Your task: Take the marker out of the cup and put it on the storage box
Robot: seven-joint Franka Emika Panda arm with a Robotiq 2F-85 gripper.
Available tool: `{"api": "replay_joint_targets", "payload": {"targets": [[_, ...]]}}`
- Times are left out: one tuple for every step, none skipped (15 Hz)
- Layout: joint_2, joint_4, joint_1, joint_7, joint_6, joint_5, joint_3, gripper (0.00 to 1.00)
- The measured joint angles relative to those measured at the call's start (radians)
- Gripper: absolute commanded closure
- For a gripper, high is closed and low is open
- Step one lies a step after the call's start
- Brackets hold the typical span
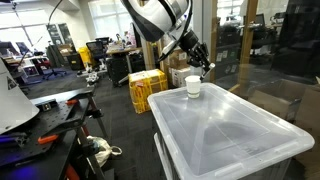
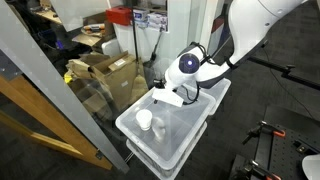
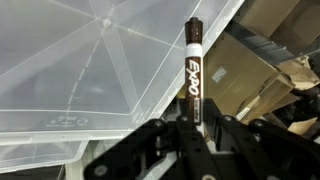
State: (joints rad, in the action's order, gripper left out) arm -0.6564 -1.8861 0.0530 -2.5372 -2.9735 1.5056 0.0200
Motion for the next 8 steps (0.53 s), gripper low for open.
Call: {"api": "replay_joint_targets", "payload": {"targets": [[-0.006,0.001,0.003,0.026,-0.014,0.006,0.0,0.95],[-0.012,0.001,0.006,0.061,-0.028,0.007,0.0,0.95],[-0.017,0.002,0.01,0.099,-0.04,0.008,0.0,0.95],[-0.021,0.001,0.013,0.14,-0.048,0.008,0.0,0.95],[-0.024,0.001,0.018,0.183,-0.054,0.007,-0.001,0.95],[-0.028,0.0,0.022,0.227,-0.061,0.006,-0.001,0.95],[-0.031,-0.003,0.028,0.275,-0.071,0.002,-0.003,0.95],[-0.034,-0.006,0.035,0.327,-0.082,-0.005,-0.006,0.95]]}}
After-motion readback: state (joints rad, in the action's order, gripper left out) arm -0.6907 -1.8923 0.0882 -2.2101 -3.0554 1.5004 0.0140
